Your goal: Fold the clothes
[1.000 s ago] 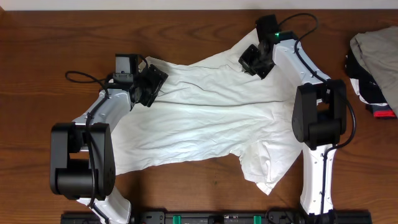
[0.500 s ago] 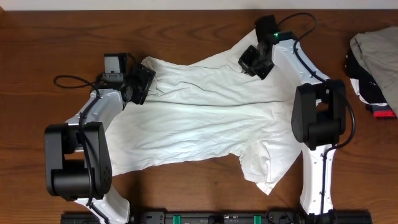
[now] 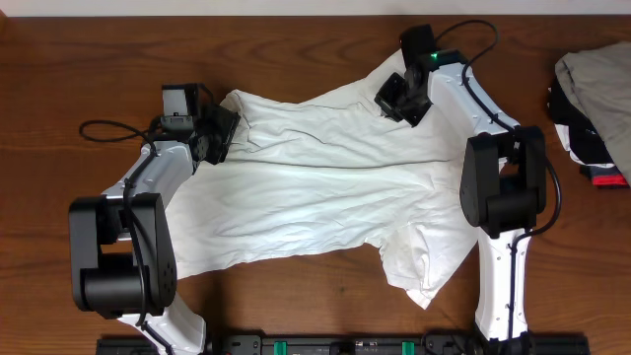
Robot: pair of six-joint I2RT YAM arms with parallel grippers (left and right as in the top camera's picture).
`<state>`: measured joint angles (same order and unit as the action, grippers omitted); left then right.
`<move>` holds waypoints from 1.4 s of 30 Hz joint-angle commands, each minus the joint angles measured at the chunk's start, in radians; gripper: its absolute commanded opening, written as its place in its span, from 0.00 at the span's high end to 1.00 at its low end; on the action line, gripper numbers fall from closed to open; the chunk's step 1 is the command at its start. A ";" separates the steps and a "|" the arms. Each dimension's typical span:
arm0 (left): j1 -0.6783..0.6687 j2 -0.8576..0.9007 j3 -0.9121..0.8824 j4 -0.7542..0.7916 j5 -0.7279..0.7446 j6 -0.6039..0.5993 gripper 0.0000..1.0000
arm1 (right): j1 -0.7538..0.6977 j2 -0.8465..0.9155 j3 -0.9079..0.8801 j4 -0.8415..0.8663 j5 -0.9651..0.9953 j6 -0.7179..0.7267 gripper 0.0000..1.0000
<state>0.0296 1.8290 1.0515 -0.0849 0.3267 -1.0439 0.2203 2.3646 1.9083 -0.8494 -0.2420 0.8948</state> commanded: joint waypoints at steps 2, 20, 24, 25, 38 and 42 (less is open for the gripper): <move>-0.016 0.022 0.021 0.001 0.003 -0.028 0.39 | 0.011 0.002 0.006 -0.003 0.006 -0.013 0.98; -0.024 0.042 0.021 0.020 -0.018 -0.028 0.51 | 0.011 0.002 0.006 -0.007 0.006 -0.014 0.98; -0.024 0.042 0.021 0.024 -0.020 -0.028 0.61 | 0.011 0.002 0.006 -0.007 0.005 -0.014 0.98; -0.024 0.042 0.021 0.024 -0.025 -0.028 0.62 | 0.011 0.002 0.006 -0.007 0.006 -0.014 0.98; -0.024 0.094 0.021 0.031 -0.024 -0.027 0.94 | 0.009 0.002 0.006 -0.007 -0.002 -0.039 0.99; -0.021 0.085 0.022 0.063 0.002 0.021 0.94 | 0.007 0.001 0.008 -0.006 -0.002 -0.081 0.99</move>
<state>0.0036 1.9163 1.0519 -0.0418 0.3119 -1.0676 0.2211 2.3646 1.9083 -0.8520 -0.2420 0.8612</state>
